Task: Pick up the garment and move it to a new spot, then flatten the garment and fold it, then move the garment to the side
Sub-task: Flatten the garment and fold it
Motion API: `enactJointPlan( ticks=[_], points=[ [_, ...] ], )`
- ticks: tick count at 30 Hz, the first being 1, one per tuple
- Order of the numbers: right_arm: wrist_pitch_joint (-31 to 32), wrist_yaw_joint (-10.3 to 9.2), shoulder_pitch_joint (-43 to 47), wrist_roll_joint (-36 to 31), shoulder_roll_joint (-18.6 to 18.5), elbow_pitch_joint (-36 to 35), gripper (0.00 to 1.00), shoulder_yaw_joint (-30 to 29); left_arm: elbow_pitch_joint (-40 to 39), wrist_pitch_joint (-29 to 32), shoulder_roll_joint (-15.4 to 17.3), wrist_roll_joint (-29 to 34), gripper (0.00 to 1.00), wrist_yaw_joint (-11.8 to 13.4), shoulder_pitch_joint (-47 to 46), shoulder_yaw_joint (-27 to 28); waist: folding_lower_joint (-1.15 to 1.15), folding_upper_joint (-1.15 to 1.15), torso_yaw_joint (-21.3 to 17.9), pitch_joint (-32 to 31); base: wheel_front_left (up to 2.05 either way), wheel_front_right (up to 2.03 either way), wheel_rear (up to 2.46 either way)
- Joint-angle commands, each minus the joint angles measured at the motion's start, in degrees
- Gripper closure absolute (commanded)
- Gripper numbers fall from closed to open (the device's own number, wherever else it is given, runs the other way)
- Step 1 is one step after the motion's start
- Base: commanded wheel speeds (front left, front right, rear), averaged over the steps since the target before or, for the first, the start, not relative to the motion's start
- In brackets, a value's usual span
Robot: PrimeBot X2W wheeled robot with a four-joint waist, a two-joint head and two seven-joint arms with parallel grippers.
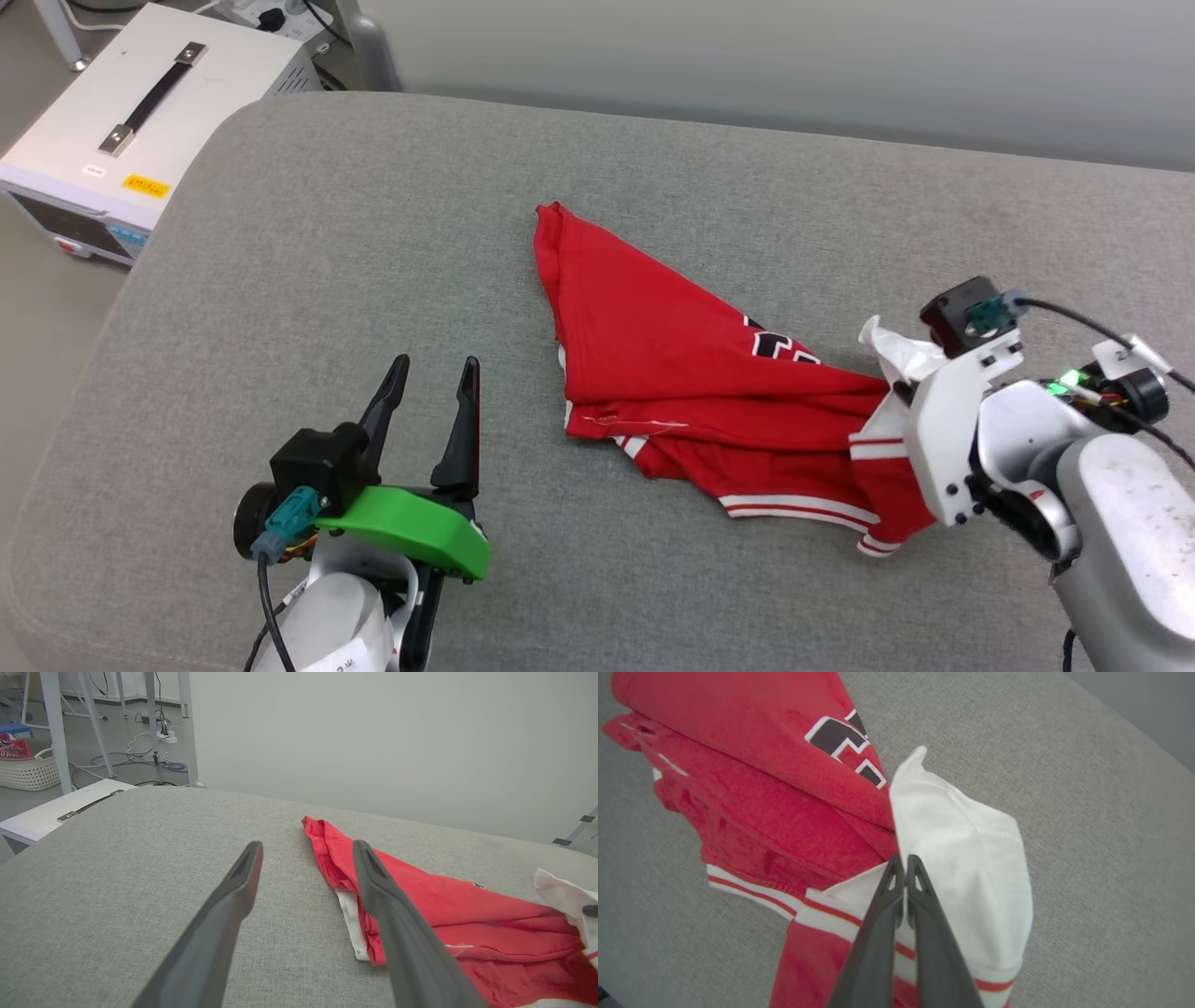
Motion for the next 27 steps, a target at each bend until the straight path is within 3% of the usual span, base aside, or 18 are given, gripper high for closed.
enactJointPlan(
  ticks=[1,9,16,25,26,27],
  points=[
    [-0.96,-0.05,-1.01,0.0,-0.29,-1.12,1.0,-1.57,0.2,-0.32,-0.17,0.72,0.0,-0.37,-0.15,0.41,0.0,0.0,-1.16,-0.54,0.0,0.0,0.0],
    [-4.22,-0.05,2.81,-2.31,1.88,-4.68,1.0,-18.39,0.32,-0.32,-0.6,1.69,0.0,-1.14,0.05,1.5,0.0,0.0,-3.65,-0.77,0.0,0.0,0.0],
    [-8.28,-0.05,9.92,-4.09,4.29,0.94,1.0,-36.98,0.82,-0.32,-0.73,2.05,0.0,-1.56,0.3,1.82,0.0,0.0,-4.48,-0.49,0.0,0.0,0.0],
    [-13.88,-0.05,17.78,-4.17,9.94,11.23,1.0,-47.25,1.08,-0.32,-0.59,2.1,0.0,-1.39,0.97,2.08,0.0,0.0,-5.02,-0.56,0.0,0.0,0.0],
    [-14.84,-0.05,18.16,-4.17,10.78,12.11,0.8,-47.7,1.1,-0.32,-0.57,2.07,0.0,-1.36,1.09,2.07,0.0,0.0,-5.06,-0.6,0.0,0.0,0.0],
    [-16.0,-0.05,18.28,-4.25,11.25,12.55,0.55,-47.78,1.12,-0.32,-0.55,2.04,0.0,-1.33,1.18,2.07,0.0,0.0,-5.1,-0.65,0.0,0.0,0.0]
  ],
)
